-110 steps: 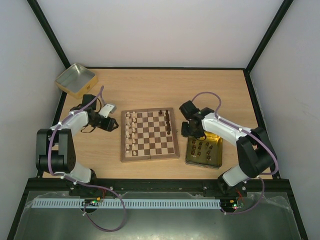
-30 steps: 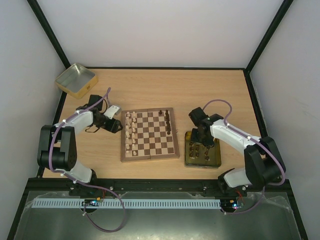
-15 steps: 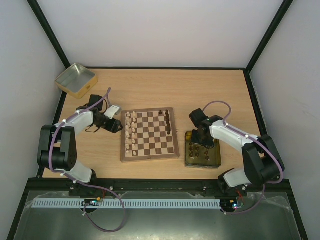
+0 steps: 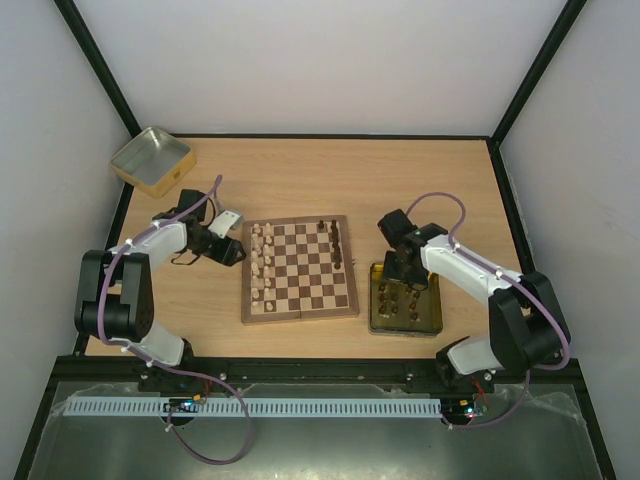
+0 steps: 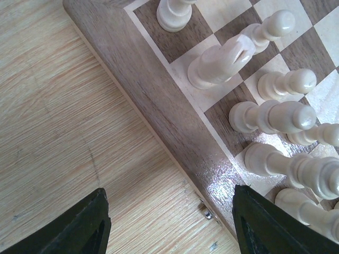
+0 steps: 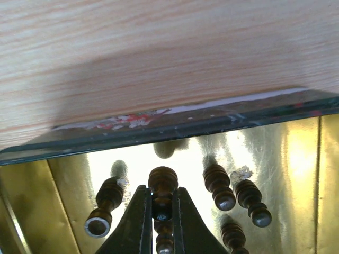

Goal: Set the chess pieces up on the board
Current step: Pick up the chess piece from the storage box, then place the chess piece on the chessboard, then pick up the chess piece from the storage box.

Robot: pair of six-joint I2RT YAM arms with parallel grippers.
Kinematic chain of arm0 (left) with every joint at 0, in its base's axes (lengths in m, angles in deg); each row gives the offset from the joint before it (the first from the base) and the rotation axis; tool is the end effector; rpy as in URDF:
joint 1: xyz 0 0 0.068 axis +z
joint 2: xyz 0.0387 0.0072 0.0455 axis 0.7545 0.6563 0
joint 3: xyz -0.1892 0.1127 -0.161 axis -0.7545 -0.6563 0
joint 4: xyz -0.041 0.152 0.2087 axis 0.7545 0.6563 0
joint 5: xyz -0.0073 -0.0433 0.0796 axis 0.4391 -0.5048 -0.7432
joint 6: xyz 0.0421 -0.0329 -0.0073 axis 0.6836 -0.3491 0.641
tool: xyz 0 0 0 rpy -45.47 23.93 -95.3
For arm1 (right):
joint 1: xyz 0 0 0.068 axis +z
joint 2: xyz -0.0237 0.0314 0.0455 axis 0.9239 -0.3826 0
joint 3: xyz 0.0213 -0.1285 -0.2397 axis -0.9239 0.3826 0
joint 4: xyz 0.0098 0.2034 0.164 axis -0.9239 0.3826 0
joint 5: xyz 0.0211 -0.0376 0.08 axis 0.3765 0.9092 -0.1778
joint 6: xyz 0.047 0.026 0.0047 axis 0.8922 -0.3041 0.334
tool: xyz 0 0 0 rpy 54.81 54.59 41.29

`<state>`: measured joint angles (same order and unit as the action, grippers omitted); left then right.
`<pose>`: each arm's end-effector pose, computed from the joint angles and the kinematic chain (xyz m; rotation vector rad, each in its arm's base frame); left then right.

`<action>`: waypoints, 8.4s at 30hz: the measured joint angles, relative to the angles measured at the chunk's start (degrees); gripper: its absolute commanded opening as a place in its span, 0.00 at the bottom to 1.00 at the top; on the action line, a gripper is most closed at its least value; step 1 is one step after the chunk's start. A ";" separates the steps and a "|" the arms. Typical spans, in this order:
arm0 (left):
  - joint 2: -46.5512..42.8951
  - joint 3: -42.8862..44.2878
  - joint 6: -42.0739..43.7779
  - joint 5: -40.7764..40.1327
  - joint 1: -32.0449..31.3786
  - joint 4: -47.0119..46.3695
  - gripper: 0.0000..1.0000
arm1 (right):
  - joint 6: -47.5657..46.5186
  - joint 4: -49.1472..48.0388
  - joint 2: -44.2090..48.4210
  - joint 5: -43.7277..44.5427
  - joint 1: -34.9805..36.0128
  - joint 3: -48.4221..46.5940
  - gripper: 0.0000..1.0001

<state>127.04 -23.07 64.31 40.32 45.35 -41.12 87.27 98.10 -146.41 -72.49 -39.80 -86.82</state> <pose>0.2844 -0.0324 0.1690 0.6682 2.5655 -0.4689 0.2125 0.1132 0.1849 0.2687 2.9669 0.2222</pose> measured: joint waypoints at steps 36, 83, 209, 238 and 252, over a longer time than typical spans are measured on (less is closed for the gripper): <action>0.31 -1.64 -0.81 -4.70 -0.20 -2.82 0.67 | -6.19 7.91 -28.61 2.67 12.79 -52.57 0.02; 1.84 -1.66 -1.88 -7.21 0.72 -3.80 0.70 | -7.65 9.79 -41.24 -0.33 13.46 -56.04 0.03; 1.81 -1.70 -1.88 -5.68 1.05 -3.61 0.70 | 2.84 6.40 5.62 -1.22 -4.55 -0.72 0.20; 1.81 -1.70 -1.86 -5.68 1.03 -3.58 0.70 | 1.57 -0.68 2.89 -4.24 -7.41 5.29 0.15; 1.81 -1.70 -1.86 -5.68 1.03 -3.56 0.70 | 1.68 1.62 3.19 -2.47 -7.48 2.34 0.05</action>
<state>128.85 -24.78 62.45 34.64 46.37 -44.68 88.96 99.71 -143.22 -74.96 -47.28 -84.48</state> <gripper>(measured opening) 0.696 0.060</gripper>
